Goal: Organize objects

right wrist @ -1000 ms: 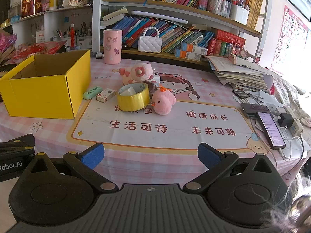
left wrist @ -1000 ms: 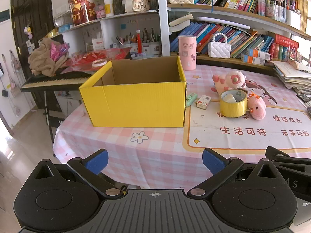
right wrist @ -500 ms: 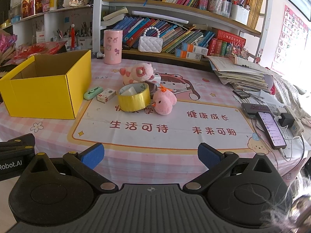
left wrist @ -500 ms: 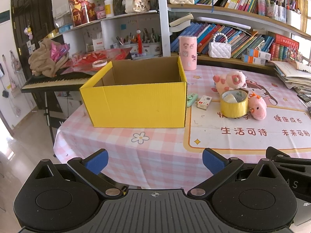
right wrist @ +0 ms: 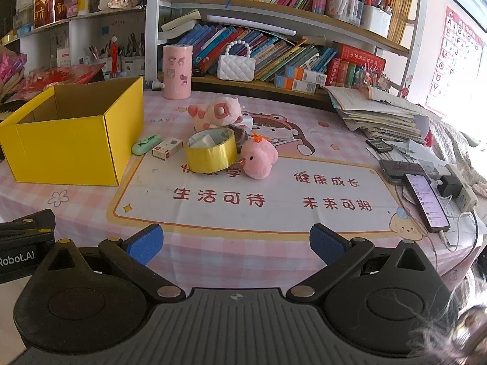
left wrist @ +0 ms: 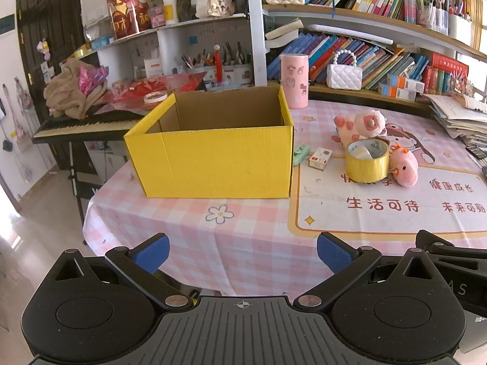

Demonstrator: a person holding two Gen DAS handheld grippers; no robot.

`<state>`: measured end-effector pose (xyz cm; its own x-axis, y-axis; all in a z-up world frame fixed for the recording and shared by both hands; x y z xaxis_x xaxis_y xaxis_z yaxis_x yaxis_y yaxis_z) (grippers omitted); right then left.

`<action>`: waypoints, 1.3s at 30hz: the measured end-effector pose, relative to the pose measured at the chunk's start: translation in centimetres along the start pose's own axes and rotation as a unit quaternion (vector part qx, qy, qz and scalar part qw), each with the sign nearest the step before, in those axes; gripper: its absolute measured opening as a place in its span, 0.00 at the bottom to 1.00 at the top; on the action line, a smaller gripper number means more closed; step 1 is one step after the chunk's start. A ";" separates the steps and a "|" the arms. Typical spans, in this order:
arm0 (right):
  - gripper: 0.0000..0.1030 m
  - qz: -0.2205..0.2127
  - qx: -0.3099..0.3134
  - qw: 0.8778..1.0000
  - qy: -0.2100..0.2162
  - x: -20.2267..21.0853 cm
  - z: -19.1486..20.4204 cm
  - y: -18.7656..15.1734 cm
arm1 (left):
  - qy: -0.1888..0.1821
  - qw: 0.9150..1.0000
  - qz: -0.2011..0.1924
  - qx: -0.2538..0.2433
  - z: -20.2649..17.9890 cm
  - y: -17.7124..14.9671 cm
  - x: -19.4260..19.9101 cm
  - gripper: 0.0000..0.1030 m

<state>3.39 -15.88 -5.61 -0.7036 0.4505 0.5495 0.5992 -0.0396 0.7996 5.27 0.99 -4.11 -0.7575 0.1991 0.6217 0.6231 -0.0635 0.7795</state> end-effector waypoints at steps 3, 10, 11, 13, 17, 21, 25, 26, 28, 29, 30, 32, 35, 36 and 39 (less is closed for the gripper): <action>1.00 0.002 0.000 1.000 0.000 -0.3 0.5 -0.1 | 0.000 1.000 0.001 -0.001 0.0 0.1 -0.1 1.00; 1.00 0.002 0.000 1.000 0.000 -0.4 0.4 -0.1 | 0.000 1.000 0.002 0.000 0.0 0.1 -0.1 1.00; 1.00 0.003 0.001 1.000 0.000 -0.5 0.6 -0.1 | 0.000 1.000 0.002 0.000 0.0 0.1 -0.1 1.00; 1.00 0.003 0.001 1.000 0.000 -0.5 0.6 -0.1 | -0.001 1.000 0.004 0.001 0.0 0.1 -0.2 1.00; 1.00 0.008 0.001 1.000 -0.002 -0.9 0.6 -0.1 | -0.004 1.000 0.007 0.000 -0.2 0.3 -0.6 1.00; 1.00 0.016 0.003 1.000 -0.002 -1.5 0.3 0.1 | -0.006 1.000 0.012 0.000 -0.6 0.5 -1.3 1.00; 1.00 0.024 0.004 1.000 0.000 -2.2 -0.2 0.2 | -0.008 1.000 0.020 0.003 -1.0 0.5 -2.0 1.00; 1.00 0.026 0.004 1.000 0.001 -2.4 -0.3 0.2 | -0.009 1.000 0.022 0.005 -1.1 0.6 -2.2 1.00; 1.00 0.029 0.006 1.000 0.001 -2.8 -0.5 0.3 | -0.015 1.000 0.024 0.010 -1.4 0.7 -2.5 1.00; 1.00 0.031 0.007 1.000 0.002 -3.1 -0.6 0.4 | -0.017 0.999 0.024 0.012 -1.5 0.7 -2.7 1.00; 1.00 0.032 0.007 0.999 0.004 -3.4 -0.8 0.5 | -0.019 0.999 0.025 0.016 -1.7 0.9 -2.9 1.00; 1.00 0.034 0.008 0.999 0.006 -4.0 -1.1 0.7 | -0.020 0.999 0.027 0.019 -2.1 1.1 -3.5 1.00; 1.00 0.038 0.009 0.999 0.011 -5.1 -1.6 1.1 | -0.022 0.999 0.031 0.024 -2.9 1.5 -4.4 1.00; 1.00 0.039 0.009 0.999 0.013 -5.6 -1.8 1.3 | -0.024 0.999 0.032 0.025 -3.2 1.7 -4.7 1.00; 1.00 0.041 0.009 0.999 0.019 -7.0 -2.5 1.8 | -0.026 0.999 0.032 0.027 -4.1 2.2 -5.6 1.00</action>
Point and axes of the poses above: each gripper's, at about its wrist camera, not at the fingertips, and x roughly against the way its jaws point, z to its left, y to its top, the point moved 5 cm from there along -x, roughly the way its jaws point, and after that the axes turned 14 degrees about -y, right-handed, at the moved point
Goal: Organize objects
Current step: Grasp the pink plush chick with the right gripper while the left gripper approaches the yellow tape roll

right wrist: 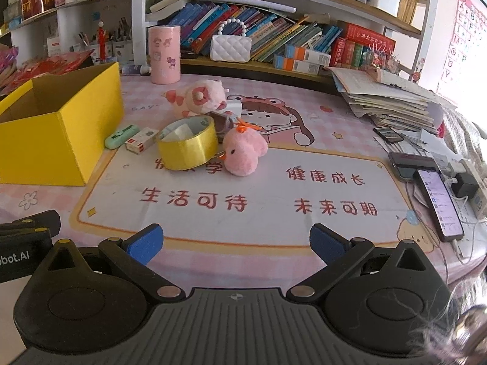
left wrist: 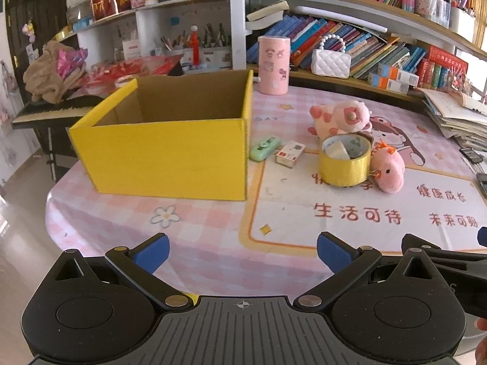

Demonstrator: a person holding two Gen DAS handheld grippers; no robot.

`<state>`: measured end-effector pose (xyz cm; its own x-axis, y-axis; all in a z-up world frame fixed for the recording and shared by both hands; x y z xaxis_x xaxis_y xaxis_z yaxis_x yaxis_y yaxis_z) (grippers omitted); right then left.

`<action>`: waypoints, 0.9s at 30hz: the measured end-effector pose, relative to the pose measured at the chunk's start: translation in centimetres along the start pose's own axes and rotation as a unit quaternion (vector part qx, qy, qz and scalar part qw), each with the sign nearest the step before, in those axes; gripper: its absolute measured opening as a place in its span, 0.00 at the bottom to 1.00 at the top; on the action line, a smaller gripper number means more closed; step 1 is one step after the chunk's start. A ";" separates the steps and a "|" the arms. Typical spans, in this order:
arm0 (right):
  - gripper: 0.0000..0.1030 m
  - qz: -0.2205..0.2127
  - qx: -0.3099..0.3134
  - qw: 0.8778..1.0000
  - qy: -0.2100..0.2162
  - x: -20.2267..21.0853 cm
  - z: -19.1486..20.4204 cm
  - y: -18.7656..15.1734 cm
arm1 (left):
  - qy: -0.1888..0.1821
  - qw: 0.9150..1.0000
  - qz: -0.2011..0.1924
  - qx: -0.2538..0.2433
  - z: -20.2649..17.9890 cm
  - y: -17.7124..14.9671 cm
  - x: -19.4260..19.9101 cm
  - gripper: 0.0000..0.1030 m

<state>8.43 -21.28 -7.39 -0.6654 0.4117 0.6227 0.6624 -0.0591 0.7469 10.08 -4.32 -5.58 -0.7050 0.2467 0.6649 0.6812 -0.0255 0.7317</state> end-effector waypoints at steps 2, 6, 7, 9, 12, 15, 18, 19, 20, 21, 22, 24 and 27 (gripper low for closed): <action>1.00 0.001 0.000 1.000 0.005 -0.7 -0.4 0.4 | -0.002 1.000 0.000 0.000 -0.6 0.4 -0.7 1.00; 0.99 -0.002 -0.001 1.000 0.021 -2.9 -1.5 1.8 | 0.000 1.000 0.001 0.001 -1.7 1.3 -2.1 1.00; 0.98 -0.003 -0.001 1.000 0.025 -3.3 -1.6 2.1 | 0.002 1.000 0.001 0.002 -2.0 1.5 -2.5 1.00; 0.98 -0.001 -0.001 0.999 0.034 -4.5 -2.1 2.7 | 0.007 1.000 0.002 0.008 -2.5 1.8 -3.3 1.00; 0.95 0.003 -0.005 0.999 0.046 -6.0 -2.7 3.6 | 0.013 1.000 0.002 0.015 -3.0 2.4 -4.2 1.00; 0.87 0.013 -0.018 0.998 0.059 -7.9 -3.3 4.7 | 0.019 1.000 0.003 0.022 -3.4 2.8 -5.0 1.00; 0.74 0.029 -0.038 0.995 0.083 -10.1 -3.6 5.7 | 0.023 0.999 0.003 0.024 -3.8 3.1 -5.6 1.00; 0.69 0.034 -0.046 0.994 0.092 -10.8 -3.6 6.1 | 0.024 0.999 0.003 0.024 -3.9 3.2 -5.8 1.00; 0.67 0.038 -0.053 0.993 0.101 -11.6 -3.6 6.4 | 0.026 0.999 0.002 0.024 -3.9 3.4 -5.9 1.00; 0.63 0.043 -0.057 0.992 0.107 -12.4 -3.5 6.8 | 0.028 0.999 0.000 0.023 -4.0 3.5 -6.0 1.00; 0.62 0.046 -0.059 0.991 0.112 -13.1 -3.4 7.1 | 0.031 0.999 -0.001 0.023 -4.0 3.6 -6.1 1.00; 0.61 0.050 -0.060 0.989 0.123 -14.4 -3.0 7.8 | 0.033 0.999 0.000 0.023 -4.1 3.7 -6.4 1.00; 0.61 0.056 -0.055 0.988 0.132 -16.2 -2.2 8.5 | 0.033 0.999 -0.001 0.026 -4.3 4.0 -6.6 1.00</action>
Point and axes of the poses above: each gripper's, at about its wrist camera, not at the fingertips, and x roughly against the way its jaws point, z to its left, y to its top, the point moved 5 cm from there along -x, roughly the way its jaws point, and after that the axes turned 14 degrees about -y, right-handed, at the moved point
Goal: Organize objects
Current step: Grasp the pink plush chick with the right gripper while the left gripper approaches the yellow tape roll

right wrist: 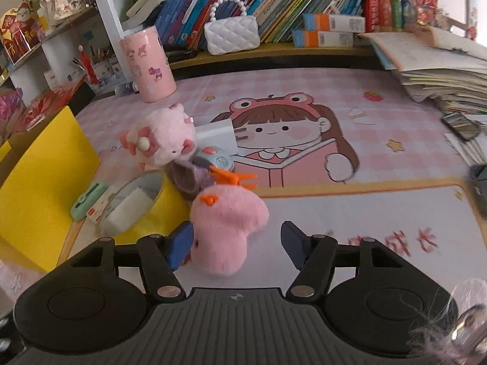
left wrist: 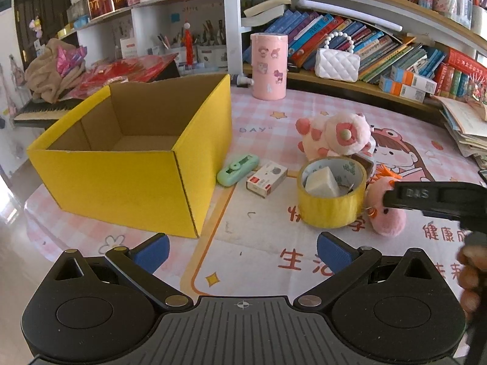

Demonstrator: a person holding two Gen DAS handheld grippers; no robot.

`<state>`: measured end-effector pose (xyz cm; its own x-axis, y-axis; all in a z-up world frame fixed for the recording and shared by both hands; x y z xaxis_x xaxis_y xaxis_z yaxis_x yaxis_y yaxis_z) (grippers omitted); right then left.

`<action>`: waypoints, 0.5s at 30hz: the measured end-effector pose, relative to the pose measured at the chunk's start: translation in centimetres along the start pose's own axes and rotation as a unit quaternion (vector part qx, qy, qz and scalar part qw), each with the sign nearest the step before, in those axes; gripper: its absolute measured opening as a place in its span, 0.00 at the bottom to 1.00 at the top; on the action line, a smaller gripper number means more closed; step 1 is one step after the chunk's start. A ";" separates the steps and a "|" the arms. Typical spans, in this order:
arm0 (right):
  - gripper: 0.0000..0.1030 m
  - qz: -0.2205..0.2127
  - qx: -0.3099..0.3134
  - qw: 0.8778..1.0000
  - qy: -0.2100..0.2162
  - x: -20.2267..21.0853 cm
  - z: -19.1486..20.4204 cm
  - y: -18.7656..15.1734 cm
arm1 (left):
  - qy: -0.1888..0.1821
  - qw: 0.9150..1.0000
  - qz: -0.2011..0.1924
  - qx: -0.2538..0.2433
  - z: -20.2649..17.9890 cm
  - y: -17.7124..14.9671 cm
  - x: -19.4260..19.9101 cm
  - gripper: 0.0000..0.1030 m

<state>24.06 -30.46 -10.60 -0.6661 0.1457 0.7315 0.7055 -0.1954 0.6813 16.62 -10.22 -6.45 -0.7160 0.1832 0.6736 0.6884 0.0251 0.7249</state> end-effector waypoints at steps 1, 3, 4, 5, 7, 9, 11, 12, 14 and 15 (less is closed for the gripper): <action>0.61 0.004 0.001 1.000 0.005 -0.6 0.2 0.2 | -0.001 1.000 -0.001 0.001 -0.1 0.1 -0.1 1.00; 0.61 0.011 0.004 1.000 0.014 -1.6 0.4 0.6 | -0.002 1.000 -0.001 0.000 -0.3 0.2 -0.3 1.00; 0.62 0.013 0.007 1.000 0.015 -2.1 0.6 0.8 | 0.000 1.000 -0.001 -0.002 -0.4 0.3 -0.4 1.00; 0.62 0.015 0.010 1.000 0.014 -2.5 0.7 1.0 | 0.001 1.000 -0.001 -0.003 -0.5 0.5 -0.6 1.00; 0.61 0.017 0.013 1.000 0.017 -3.5 0.8 1.3 | -0.010 1.000 0.002 -0.001 -0.8 0.8 -1.0 1.00; 0.60 0.024 0.014 0.999 0.025 -4.2 0.7 1.6 | -0.026 1.000 0.006 0.006 -1.1 1.1 -1.7 1.00; 0.59 0.035 0.010 0.999 0.037 -4.4 0.2 2.0 | -0.047 0.999 0.010 0.018 -1.4 1.7 -2.7 1.00; 0.59 0.035 0.006 0.999 0.039 -4.2 -0.2 2.2 | -0.058 0.998 0.010 0.025 -1.7 2.0 -3.3 1.00; 0.59 0.023 0.000 0.999 0.043 -3.1 -1.6 2.6 | -0.073 0.997 0.012 0.037 -2.2 2.6 -4.7 1.00; 0.59 0.017 -0.003 0.999 0.039 -2.5 -2.3 2.7 | -0.079 0.996 0.014 0.040 -2.5 2.9 -5.4 1.00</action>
Point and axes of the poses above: each gripper's, at about its wrist camera, not at the fingertips, and x roughly against the way its jaws point, z to its left, y to its top, the point moved 5 cm from there along -x, roughly the way its jaws point, and after that the axes turned 14 degrees about -y, right-handed, at the moved point
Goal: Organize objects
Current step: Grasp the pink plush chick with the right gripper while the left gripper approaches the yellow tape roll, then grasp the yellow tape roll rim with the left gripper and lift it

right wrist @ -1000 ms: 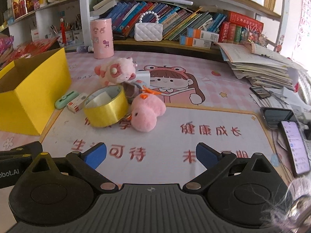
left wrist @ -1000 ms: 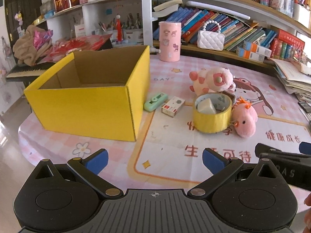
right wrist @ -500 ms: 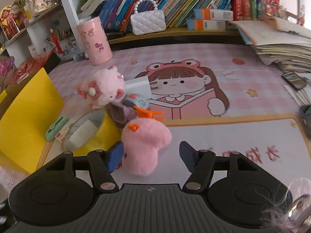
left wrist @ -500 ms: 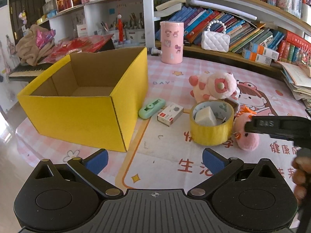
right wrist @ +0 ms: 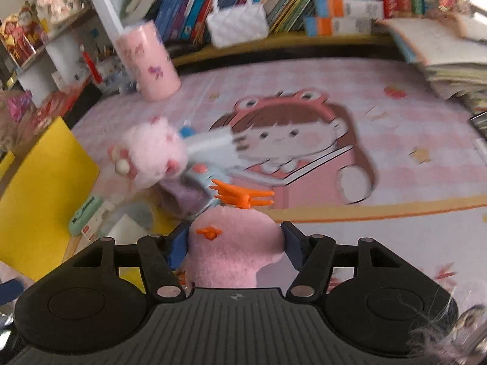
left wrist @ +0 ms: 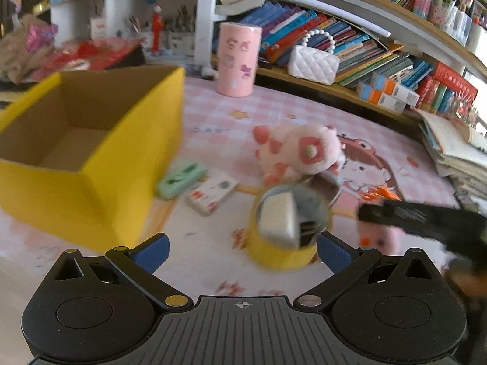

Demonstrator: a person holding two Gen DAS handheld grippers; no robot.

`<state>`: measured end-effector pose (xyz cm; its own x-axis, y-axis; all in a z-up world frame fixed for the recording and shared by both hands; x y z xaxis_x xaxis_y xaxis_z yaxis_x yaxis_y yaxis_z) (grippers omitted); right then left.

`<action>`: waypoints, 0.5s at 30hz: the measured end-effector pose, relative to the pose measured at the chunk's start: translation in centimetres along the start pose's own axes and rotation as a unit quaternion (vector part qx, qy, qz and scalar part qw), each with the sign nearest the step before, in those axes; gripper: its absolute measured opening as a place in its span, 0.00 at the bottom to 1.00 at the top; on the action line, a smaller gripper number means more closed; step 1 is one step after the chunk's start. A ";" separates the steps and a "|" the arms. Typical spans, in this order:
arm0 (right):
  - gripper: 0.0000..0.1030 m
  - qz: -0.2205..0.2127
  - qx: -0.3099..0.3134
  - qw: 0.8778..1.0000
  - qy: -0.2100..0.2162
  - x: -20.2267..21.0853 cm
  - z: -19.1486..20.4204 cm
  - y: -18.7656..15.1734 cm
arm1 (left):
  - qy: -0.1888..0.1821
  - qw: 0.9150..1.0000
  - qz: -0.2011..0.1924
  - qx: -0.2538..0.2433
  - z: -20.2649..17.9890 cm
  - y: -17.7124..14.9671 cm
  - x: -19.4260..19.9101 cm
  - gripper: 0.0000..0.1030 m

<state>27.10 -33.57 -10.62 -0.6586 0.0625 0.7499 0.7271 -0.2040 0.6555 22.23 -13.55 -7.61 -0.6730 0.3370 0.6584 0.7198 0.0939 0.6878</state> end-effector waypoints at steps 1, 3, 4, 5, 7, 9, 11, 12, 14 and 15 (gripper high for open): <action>0.59 -0.004 -0.004 1.000 -0.005 0.7 -0.7 0.1 | -0.004 1.000 0.004 0.000 -0.2 0.3 -0.8 1.00; 0.59 -0.007 -0.012 1.000 -0.012 1.9 -2.2 0.2 | -0.004 1.000 0.015 -0.003 -0.9 0.7 -2.7 1.00; 0.59 -0.007 -0.015 1.000 -0.015 2.3 -2.8 0.1 | -0.007 1.000 0.021 -0.008 -1.3 0.8 -3.5 1.00; 0.59 -0.007 -0.017 1.000 -0.019 2.8 -3.3 0.0 | -0.010 0.999 0.026 -0.017 -1.8 0.9 -4.3 1.00; 0.59 -0.008 -0.019 1.000 -0.023 3.5 -4.1 -0.4 | -0.008 0.998 0.036 -0.045 -2.9 0.9 -5.8 1.00; 0.59 -0.006 -0.017 1.000 -0.023 4.1 -4.5 -0.9 | -0.002 0.996 0.043 -0.074 -3.7 0.6 -6.9 1.00; 0.59 -0.004 -0.009 1.000 -0.021 4.4 -4.6 -1.5 | 0.012 0.993 0.055 -0.100 -4.2 0.3 -7.8 0.97; 0.59 -0.003 -0.004 1.000 -0.022 4.5 -4.6 -1.7 | 0.020 0.992 0.057 -0.109 -4.3 0.2 -8.2 0.94; 0.59 -0.005 0.004 1.000 -0.023 4.8 -4.7 -2.0 | 0.036 0.991 0.060 -0.115 -4.2 0.1 -8.5 0.83; 0.59 -0.007 0.006 1.000 -0.023 4.9 -4.6 -2.1 | 0.035 0.991 0.059 -0.112 -4.1 0.2 -8.4 0.83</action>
<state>21.45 -37.33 -8.71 -0.6589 0.1098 0.7442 0.7209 -0.1905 0.6664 27.36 -20.19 -11.79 -0.6016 0.2675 0.7527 0.7437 -0.1563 0.6500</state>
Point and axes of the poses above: each gripper's, at about its wrist camera, not at the fingertips, and x roughly against the way its jaws point, z to its left, y to its top, the point moved 5 cm from there along -x, roughly the way its jaws point, and after that the axes turned 14 degrees about -y, right-handed, at the moved point
